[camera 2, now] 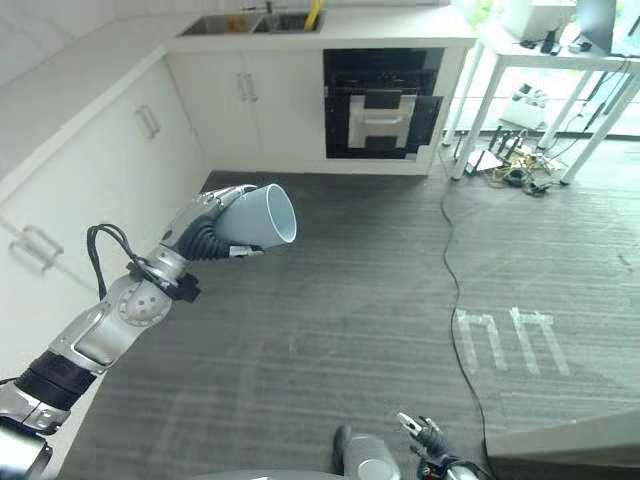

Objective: Place the dishes in the dishwasher.

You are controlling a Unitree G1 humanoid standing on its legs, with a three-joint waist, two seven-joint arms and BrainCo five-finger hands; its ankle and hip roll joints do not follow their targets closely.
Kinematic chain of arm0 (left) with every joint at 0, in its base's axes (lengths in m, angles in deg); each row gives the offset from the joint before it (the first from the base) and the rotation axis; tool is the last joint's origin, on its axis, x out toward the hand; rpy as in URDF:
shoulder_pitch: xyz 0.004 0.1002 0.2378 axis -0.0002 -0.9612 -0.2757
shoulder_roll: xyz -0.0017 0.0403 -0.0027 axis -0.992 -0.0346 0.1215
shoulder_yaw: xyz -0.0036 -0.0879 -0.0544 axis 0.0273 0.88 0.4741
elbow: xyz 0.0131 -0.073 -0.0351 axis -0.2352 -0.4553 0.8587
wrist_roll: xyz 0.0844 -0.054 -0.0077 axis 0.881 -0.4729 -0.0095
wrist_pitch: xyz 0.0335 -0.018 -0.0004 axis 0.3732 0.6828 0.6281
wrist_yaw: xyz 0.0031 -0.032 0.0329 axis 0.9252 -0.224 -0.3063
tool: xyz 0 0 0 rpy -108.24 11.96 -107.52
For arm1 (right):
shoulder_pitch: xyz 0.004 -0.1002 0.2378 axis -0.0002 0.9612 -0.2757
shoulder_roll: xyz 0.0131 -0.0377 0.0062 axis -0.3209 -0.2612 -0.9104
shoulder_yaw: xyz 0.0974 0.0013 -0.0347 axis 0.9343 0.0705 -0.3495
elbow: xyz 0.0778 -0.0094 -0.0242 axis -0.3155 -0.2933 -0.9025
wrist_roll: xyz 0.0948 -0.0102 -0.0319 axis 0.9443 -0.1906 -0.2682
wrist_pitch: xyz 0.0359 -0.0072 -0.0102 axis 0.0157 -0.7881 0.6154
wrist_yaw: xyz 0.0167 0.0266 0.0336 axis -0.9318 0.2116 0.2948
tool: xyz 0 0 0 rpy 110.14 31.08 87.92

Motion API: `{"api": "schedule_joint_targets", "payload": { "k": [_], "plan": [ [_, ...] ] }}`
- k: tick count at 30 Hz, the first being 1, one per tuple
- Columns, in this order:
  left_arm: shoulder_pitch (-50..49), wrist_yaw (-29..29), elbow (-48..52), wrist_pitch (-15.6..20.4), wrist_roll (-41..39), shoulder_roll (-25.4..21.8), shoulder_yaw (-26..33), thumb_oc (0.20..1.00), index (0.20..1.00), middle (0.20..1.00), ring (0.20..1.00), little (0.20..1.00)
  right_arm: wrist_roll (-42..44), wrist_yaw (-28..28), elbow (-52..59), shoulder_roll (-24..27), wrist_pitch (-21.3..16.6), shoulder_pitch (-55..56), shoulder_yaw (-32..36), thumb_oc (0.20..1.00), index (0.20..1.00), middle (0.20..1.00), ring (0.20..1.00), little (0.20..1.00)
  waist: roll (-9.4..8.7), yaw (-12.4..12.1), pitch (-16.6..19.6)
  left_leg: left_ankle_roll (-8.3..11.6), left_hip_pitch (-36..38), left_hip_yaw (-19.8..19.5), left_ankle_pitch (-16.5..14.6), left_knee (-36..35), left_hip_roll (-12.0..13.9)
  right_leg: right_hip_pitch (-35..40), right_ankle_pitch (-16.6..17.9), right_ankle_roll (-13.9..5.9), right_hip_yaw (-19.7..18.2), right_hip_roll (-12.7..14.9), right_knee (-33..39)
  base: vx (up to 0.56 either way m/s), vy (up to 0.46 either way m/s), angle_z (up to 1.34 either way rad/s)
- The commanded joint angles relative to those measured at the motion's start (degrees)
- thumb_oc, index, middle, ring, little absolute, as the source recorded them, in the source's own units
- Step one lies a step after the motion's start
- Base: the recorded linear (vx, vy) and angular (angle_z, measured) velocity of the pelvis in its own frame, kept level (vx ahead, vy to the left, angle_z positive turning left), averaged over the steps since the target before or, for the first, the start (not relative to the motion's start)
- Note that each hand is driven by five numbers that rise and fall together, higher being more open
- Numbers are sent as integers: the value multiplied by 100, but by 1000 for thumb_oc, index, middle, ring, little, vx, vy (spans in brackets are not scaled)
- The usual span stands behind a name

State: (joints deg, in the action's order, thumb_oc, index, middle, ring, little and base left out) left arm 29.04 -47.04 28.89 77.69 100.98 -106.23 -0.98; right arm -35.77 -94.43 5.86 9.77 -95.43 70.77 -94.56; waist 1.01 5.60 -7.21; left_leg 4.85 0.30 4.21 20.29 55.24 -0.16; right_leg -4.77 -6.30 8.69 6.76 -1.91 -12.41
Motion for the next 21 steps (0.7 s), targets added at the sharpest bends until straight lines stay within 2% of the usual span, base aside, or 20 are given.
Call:
{"api": "schedule_joint_targets", "payload": {
  "k": [1, 2, 4, 5, 7, 9, 10, 11, 13, 15, 16, 18, 19, 21],
  "plan": [
    [83, 91, -200, 88, -10, -158, 514, 200, 200, 200, 200, 200, 56, -107, -50, 233, -44, 271, -66, 1000, 1000, 1000, 1000, 1000, -180, -37, 144, -388, -749, 21, -1837, -1233, 219, 504, 491, -844, -38, 310, 511, 331, -110, -44],
    [68, 102, -220, 101, 6, -149, 522, 200, 200, 200, 200, 200, -8, -112, -83, 222, -48, 248, -50, 1000, 1000, 1000, 1000, 1000, -149, -52, 128, -439, -786, 64, -1924, -1568, 262, 569, 445, -846, -91, 262, 521, 451, -44, -32],
    [2, 145, -240, 131, -19, -225, 563, 200, 200, 200, 200, 200, -115, -90, -197, 194, -62, 163, -45, 1000, 1000, 1000, 1000, 1000, -48, -121, 91, -469, -796, 115, -1922, -3069, 306, 784, 271, -908, -353, 97, 592, 535, 192, -78],
    [-104, 152, -244, 142, -102, -354, 614, 200, 200, 200, 200, 200, -133, -73, -323, 188, -29, 96, -137, 1000, 1000, 1000, 1000, 1000, 26, -376, 35, -338, -971, -364, -1605, -4787, 123, 1176, 129, -1003, -839, -90, 753, 736, 252, -140],
    [-181, 136, -224, 181, -97, -378, 633, 200, 200, 200, 200, 200, -119, -86, -395, 184, -32, 94, -183, 1000, 1000, 1000, 1000, 1000, 25, -496, 13, -212, -1090, -464, -1213, -5312, 152, 1414, 71, -1018, -1011, -112, 852, 578, 161, -142],
    [-252, 140, -297, 407, -67, -344, 716, 200, 200, 200, 200, 200, -230, -87, -424, 170, -61, 182, -133, 1000, 1000, 1000, 1000, 1000, 29, -519, 22, -148, -1323, -158, -1012, -5421, 282, 1700, -42, -1109, -1005, 3, 954, 503, 229, -126],
    [-263, 143, -332, 461, -45, -306, 734, 200, 200, 200, 200, 200, -240, -45, -396, 167, -9, 192, -132, 1000, 1000, 1000, 1000, 1000, 38, -508, 53, -186, -1271, -12, -1072, -5406, 291, 1750, -124, -1139, -962, 56, 938, 567, 341, -71],
    [-184, 47, -357, 407, -12, -267, 687, 200, 200, 200, 200, 200, -191, -32, -410, 166, 65, 210, -108, 1000, 1000, 1000, 1000, 1000, 41, -529, 99, -263, -1204, -59, -1223, -5302, 213, 1834, -257, -1209, -919, 168, 824, 503, 312, -69],
    [84, -45, -482, 505, -46, -247, 532, 200, 200, 200, 200, 200, -143, -103, -343, 57, -65, 307, -145, 1000, 1000, 1000, 1000, 1000, 36, -520, 203, -473, -857, -43, -1456, -5474, 13, 1828, -386, -1318, -726, 277, 429, 472, 294, -73],
    [387, -53, -686, 537, -138, -263, 308, 200, 200, 200, 200, 200, -10, 43, -201, -47, -160, 384, -200, 1000, 1000, 1000, 1000, 1000, 44, -427, 271, -673, -557, -85, -1536, -5673, -151, 1484, -76, -1484, -610, 349, -457, 317, 235, -15],
    [560, -21, -772, 496, -187, -272, 139, 200, 200, 200, 200, 200, 36, 128, -125, -104, -178, 419, -208, 1000, 1000, 1000, 1000, 1000, 77, -375, 279, -786, -429, -188, -1617, -5700, -236, 1131, 195, -1591, -638, 311, -1316, 237, 191, 17],
    [723, -40, -841, 420, -214, -282, -44, 200, 200, 200, 200, 200, -154, 205, -30, -189, -179, 427, -238, 1000, 1000, 1000, 1000, 1000, 114, -311, 248, -904, -182, -235, -1739, -5752, -320, 570, 697, -1795, -511, 255, -2448, 213, 153, 24],
    [723, -20, -817, 334, -227, -263, -99, 200, 200, 200, 200, 200, -313, 217, -41, -217, -219, 380, -291, 1000, 1000, 1000, 1000, 1000, 145, -303, 228, -923, -5, -232, -1788, -5814, -343, 235, 793, -1796, -404, 299, -2528, 198, 79, 18],
    [655, 80, -776, 234, -98, -199, -125, 200, 200, 200, 200, 200, -254, 249, -32, -198, -222, 302, -351, 1000, 1000, 1000, 1000, 1000, 135, -222, 156, -941, 279, -284, -1906, -5846, -406, -62, 714, -1688, -306, 320, -1736, 231, -49, -24]
  ]
}}
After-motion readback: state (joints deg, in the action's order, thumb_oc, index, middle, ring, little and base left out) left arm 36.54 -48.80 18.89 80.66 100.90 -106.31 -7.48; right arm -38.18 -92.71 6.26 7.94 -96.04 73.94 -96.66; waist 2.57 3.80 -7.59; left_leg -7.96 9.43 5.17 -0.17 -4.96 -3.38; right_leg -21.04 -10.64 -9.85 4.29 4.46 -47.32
